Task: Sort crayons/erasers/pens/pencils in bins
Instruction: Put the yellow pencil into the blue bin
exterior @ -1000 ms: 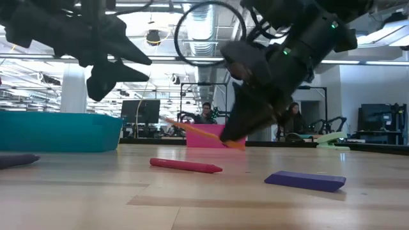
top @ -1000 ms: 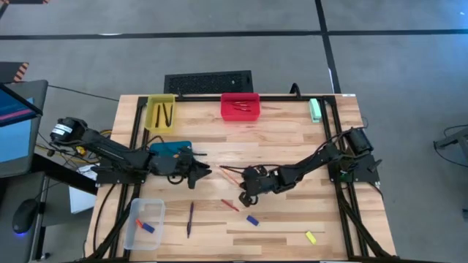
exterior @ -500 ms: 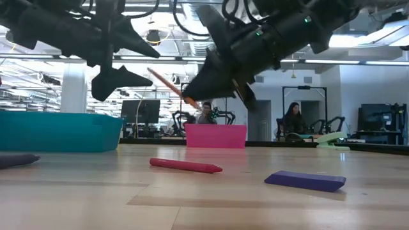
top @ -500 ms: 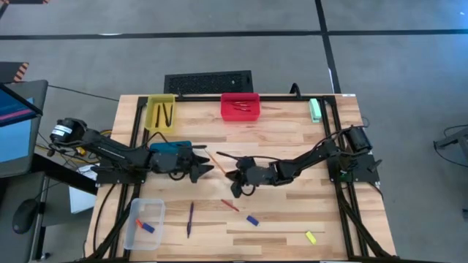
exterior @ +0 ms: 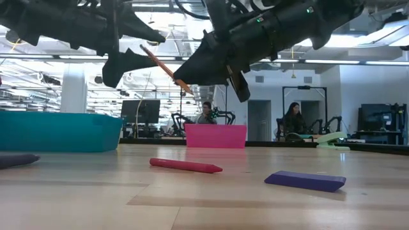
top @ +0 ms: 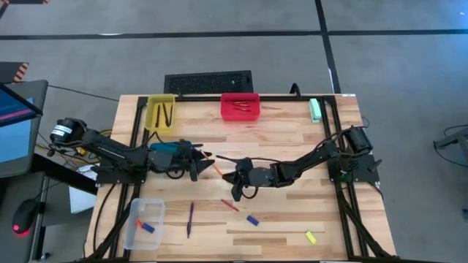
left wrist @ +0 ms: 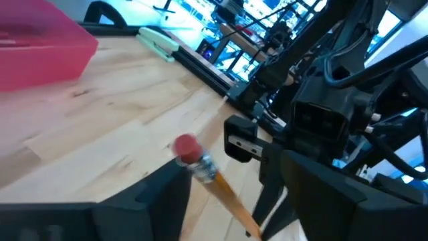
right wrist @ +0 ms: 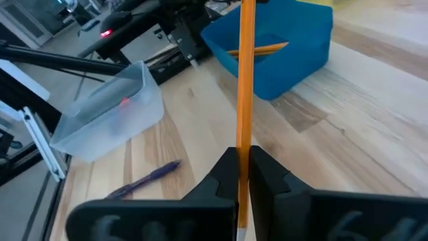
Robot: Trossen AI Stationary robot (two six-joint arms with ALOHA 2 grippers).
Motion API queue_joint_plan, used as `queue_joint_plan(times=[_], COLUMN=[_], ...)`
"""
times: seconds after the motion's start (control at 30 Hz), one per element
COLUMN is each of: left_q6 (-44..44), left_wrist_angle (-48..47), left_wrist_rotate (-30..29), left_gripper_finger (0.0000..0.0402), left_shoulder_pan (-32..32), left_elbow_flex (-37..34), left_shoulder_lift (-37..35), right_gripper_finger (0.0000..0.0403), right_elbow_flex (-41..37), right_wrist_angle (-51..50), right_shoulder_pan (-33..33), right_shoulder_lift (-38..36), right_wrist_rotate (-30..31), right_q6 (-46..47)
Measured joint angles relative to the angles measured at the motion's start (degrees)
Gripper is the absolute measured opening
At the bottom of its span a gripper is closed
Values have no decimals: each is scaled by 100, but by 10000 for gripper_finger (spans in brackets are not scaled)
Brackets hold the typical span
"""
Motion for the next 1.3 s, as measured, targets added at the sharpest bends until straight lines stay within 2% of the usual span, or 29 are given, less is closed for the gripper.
queue_joint_plan(times=[0.47,0.67,0.87,1.0,1.1,1.23,1.3], left_q6=[754,1297,1946,2484,2774,3071,3186], left_wrist_angle=[332,681,502,-501,-1513,-2462,-3222], left_wrist_rotate=[94,57,-13,-59,-104,-175,-170], left_gripper_finger=[16,18,7,12,12,9,10], left_shoulder_pan=[-15,-9,0,4,4,2,0], left_elbow_flex=[11,9,247,792,1285,1839,2150], left_shoulder_lift=[0,0,2,2,2,2,2], right_gripper_finger=[29,61,148,218,255,273,274], right_elbow_flex=[2,2,3,4,4,4,4], right_wrist_angle=[159,211,116,-131,-235,-258,-316], right_shoulder_pan=[-11,-56,-54,-43,-41,-50,-41], right_shoulder_lift=[0,-4,-4,-4,-4,-4,-4], right_wrist_rotate=[-2,15,15,29,57,87,51], right_q6=[-180,-164,-164,-142,-143,-231,-418])
